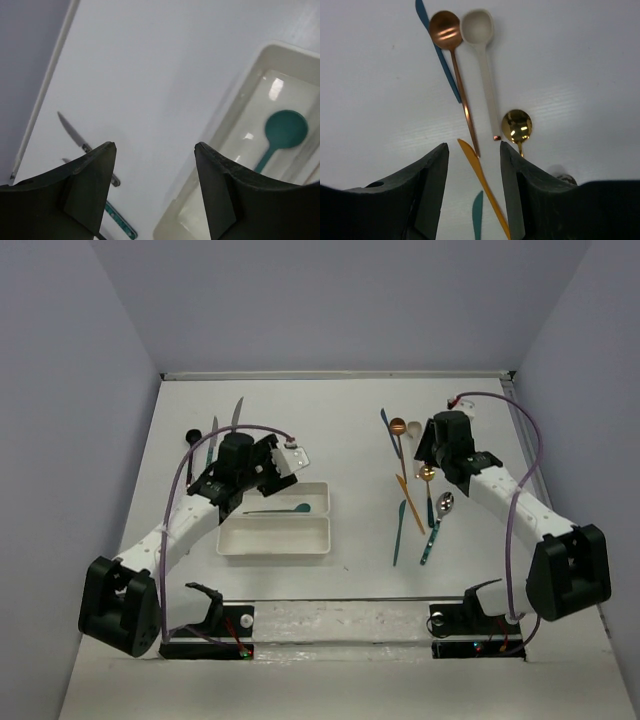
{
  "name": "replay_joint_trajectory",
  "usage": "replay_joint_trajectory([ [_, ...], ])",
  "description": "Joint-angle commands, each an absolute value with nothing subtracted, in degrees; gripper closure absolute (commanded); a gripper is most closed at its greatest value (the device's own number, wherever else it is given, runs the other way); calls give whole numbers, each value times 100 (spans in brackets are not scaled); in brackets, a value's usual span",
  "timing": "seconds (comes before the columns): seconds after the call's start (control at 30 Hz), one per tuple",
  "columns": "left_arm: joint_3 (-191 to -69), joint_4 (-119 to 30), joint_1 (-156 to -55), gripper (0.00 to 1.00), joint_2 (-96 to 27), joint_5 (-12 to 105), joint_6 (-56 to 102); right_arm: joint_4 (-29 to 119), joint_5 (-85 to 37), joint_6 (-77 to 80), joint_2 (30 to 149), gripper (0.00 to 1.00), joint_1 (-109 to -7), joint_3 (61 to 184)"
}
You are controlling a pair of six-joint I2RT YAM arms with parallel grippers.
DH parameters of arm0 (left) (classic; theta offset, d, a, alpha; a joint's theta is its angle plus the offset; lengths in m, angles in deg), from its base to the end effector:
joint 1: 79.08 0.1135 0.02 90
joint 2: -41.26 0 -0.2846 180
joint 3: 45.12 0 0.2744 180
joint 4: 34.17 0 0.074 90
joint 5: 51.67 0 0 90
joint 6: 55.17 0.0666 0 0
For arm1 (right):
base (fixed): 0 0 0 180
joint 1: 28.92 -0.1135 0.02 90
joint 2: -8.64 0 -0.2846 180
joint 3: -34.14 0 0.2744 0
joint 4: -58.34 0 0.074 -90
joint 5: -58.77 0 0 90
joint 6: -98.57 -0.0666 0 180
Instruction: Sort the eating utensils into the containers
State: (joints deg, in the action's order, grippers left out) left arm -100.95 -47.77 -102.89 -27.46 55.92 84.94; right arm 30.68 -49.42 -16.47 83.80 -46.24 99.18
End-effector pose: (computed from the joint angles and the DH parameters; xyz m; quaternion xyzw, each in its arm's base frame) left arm 0.2730 -0.1425 0.2562 0.5695 0.6231 -0.0083 0.5360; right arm 0.3172 0.0771 0.2563 0.1291 0.8800 0.0247 0.4565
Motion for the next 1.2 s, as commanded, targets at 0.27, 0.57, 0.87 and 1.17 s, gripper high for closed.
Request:
replay_joint_trajectory([
  [0.27, -11619, -5029, -7022, 25, -3571, 5511, 6077, 2664, -5048, -1455, 9978, 48, -4614, 11709],
  [0.57, -12366, -5259, -6440, 29, -5250, 5301, 5769, 2795, -4828, -1578, 9470, 47, -4614, 10954],
  [0.87, -13026, -5418, -6440, 9, -6262, 4598, 5777, 3261, -4441, -1534, 8986, 45, -4614, 10215],
  [1.17, -13333, -5594, -6440, 36, -6824, 4580, 5725, 3446, -4283, -1481, 8845, 44, -4614, 10056],
])
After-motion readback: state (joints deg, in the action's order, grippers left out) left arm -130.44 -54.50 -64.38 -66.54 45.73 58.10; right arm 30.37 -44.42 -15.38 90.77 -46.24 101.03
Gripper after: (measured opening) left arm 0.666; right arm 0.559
